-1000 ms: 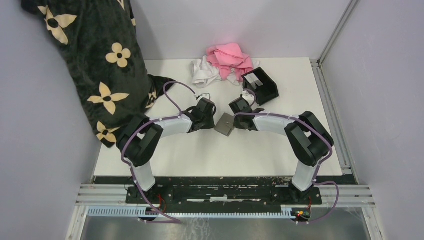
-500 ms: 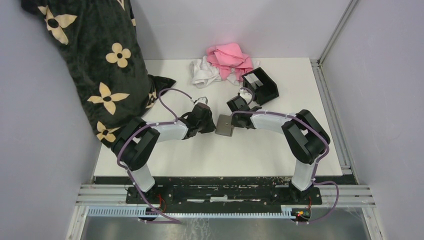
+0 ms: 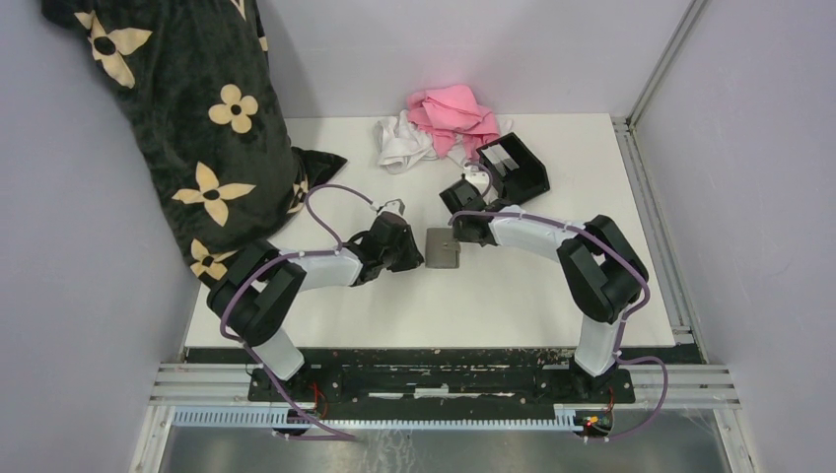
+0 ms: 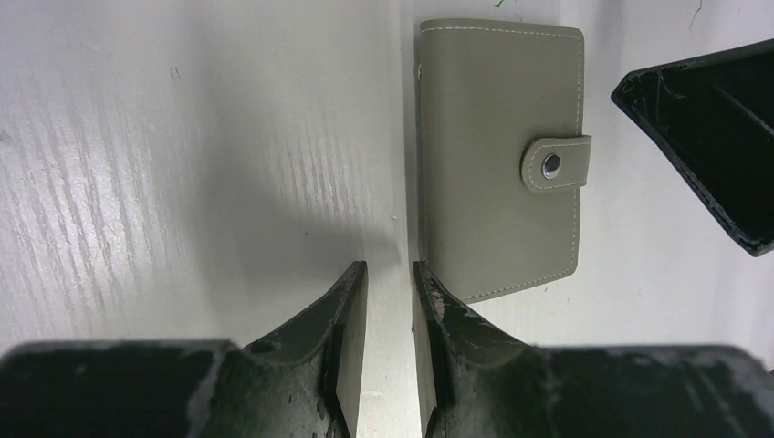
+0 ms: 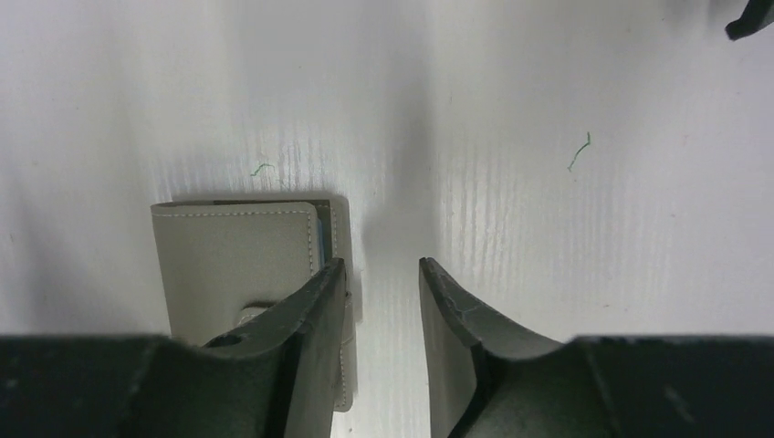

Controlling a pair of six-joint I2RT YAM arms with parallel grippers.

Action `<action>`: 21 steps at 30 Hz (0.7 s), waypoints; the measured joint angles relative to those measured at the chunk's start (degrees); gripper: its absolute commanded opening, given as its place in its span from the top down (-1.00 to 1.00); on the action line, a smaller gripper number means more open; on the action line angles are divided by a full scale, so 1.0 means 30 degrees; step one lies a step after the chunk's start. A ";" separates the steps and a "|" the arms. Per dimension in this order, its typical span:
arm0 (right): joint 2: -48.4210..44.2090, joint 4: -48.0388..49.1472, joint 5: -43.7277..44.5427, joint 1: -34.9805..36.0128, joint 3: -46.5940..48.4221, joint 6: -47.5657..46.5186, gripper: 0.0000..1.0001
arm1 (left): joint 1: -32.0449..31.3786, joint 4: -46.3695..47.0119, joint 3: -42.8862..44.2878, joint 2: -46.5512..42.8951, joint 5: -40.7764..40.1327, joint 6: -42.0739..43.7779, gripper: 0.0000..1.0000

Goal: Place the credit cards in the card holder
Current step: Adjust the card holder at the center of the board, then open the card holder at the center of the board.

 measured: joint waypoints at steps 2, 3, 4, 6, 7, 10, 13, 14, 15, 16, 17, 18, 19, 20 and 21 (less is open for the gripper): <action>-0.0007 -0.0342 0.0321 0.0197 0.0284 -0.0262 0.09 | 0.0000 0.0160 -0.0117 -0.0036 0.0044 -0.0095 0.36; -0.0007 -0.0525 0.0474 0.0342 0.0430 -0.0379 0.08 | 0.0000 0.0240 -0.0182 -0.0066 0.0044 -0.0138 0.35; -0.0007 -0.0699 0.0612 0.0503 0.0554 -0.0452 0.06 | 0.0000 0.0306 -0.0262 -0.0117 0.0051 -0.0197 0.35; -0.0007 -0.1035 0.0947 0.0984 0.0867 -0.0641 0.04 | 0.0000 0.0372 -0.0437 -0.0240 0.0058 -0.0299 0.35; -0.0007 -0.1195 0.1071 0.1239 0.1042 -0.0678 0.04 | 0.0000 0.0423 -0.0561 -0.0335 0.0058 -0.0364 0.35; 0.0000 -0.1719 0.1428 0.1996 0.1741 -0.0780 0.02 | 0.0000 0.0510 -0.0831 -0.0561 0.0051 -0.0423 0.35; 0.0168 -0.1938 0.1741 0.2550 0.2477 -0.0765 0.01 | 0.0000 0.0663 -0.1158 -0.0801 0.0051 -0.0474 0.35; 0.0313 -0.1960 0.1792 0.2710 0.2739 -0.0765 0.00 | 0.0000 0.0743 -0.1311 -0.0911 0.0051 -0.0488 0.35; 0.0510 -0.2004 0.1880 0.2841 0.2980 -0.0743 0.00 | 0.0000 0.0801 -0.1428 -0.1005 0.0051 -0.0503 0.35; 0.0663 -0.2040 0.1931 0.2914 0.3140 -0.0714 0.00 | 0.0000 0.0831 -0.1508 -0.1071 0.0051 -0.0561 0.35; 0.0874 -0.2084 0.2018 0.2987 0.3264 -0.0699 0.00 | 0.0000 0.0867 -0.1588 -0.1129 0.0051 -0.0641 0.35; 0.1049 -0.2171 0.2076 0.3024 0.3322 -0.0670 0.00 | 0.0000 0.0925 -0.1661 -0.1180 0.0058 -0.0699 0.35; 0.1224 -0.2317 0.2157 0.3045 0.3373 -0.0619 -0.01 | 0.0000 0.0998 -0.1756 -0.1224 0.0058 -0.0758 0.35; 0.1341 -0.2426 0.2193 0.3053 0.3388 -0.0605 -0.01 | 0.0000 0.1071 -0.1814 -0.1246 0.0058 -0.0765 0.35; 0.1479 -0.2586 0.2266 0.3060 0.3395 -0.0568 -0.01 | 0.0000 0.1137 -0.1858 -0.1260 0.0066 -0.0801 0.35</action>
